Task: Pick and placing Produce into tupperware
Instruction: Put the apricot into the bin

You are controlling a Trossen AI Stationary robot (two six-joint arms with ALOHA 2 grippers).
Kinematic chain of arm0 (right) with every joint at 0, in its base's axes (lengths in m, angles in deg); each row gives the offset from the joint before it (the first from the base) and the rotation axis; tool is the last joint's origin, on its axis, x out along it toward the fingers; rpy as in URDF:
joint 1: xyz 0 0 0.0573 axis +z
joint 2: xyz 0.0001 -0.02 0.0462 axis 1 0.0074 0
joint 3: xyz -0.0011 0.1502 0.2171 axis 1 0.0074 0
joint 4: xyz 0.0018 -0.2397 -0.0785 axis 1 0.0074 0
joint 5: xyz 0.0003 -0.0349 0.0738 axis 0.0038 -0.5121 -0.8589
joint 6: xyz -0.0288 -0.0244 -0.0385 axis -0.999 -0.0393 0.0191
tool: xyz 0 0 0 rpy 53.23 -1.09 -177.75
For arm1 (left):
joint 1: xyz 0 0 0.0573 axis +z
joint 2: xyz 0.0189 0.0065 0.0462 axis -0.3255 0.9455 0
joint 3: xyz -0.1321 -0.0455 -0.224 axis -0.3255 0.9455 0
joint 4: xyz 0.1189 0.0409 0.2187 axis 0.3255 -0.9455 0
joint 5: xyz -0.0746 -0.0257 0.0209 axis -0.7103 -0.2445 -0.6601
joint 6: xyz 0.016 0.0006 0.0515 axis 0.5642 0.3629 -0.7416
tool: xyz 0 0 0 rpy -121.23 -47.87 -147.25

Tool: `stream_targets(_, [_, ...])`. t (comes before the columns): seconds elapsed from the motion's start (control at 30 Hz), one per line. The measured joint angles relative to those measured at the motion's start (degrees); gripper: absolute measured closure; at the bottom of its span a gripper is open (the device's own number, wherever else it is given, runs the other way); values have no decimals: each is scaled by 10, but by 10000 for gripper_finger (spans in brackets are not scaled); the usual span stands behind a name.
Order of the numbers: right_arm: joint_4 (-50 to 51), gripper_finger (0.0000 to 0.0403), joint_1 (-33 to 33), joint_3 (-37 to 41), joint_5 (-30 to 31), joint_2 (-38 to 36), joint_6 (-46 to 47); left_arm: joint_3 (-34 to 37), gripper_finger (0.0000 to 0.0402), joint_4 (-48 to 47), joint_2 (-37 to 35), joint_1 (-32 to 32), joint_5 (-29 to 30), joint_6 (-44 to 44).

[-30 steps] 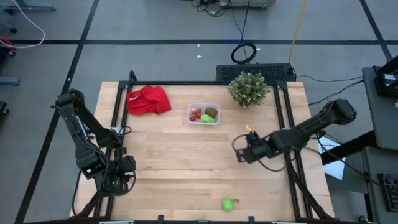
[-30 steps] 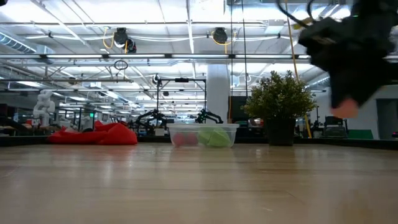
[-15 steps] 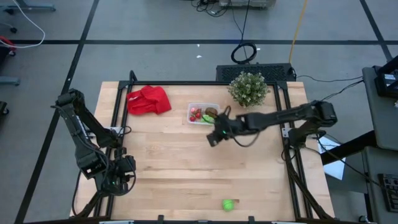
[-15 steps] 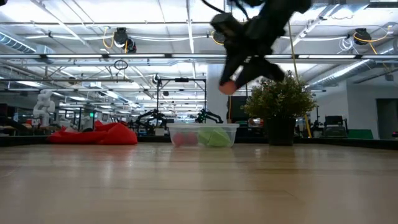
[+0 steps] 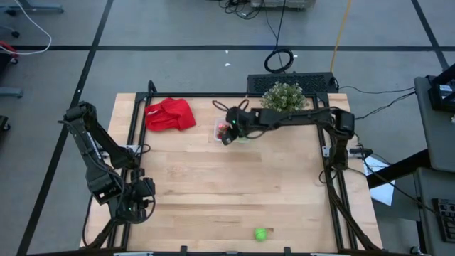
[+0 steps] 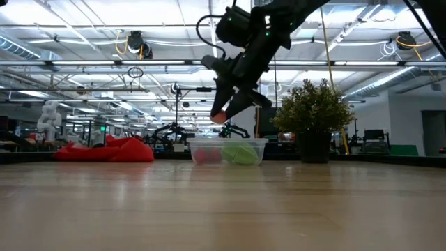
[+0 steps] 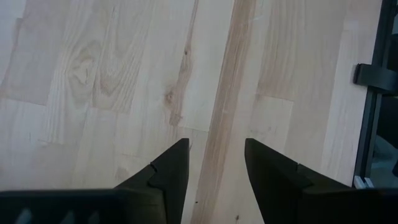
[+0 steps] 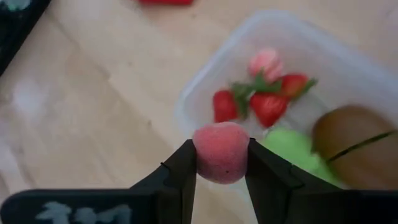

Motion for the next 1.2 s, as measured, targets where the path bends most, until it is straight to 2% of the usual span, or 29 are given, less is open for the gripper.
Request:
stream_targets(0.23, [6,297,-41,0,0,9,-20,0,243,0,0,0,0,0])
stream_targets(1.03, [8,296,-48,0,-1,8,-36,0,243,0,0,0,2,2])
stream_targets(1.2, [8,286,-62,1,-19,8,-38,0,243,0,0,0,2,2])
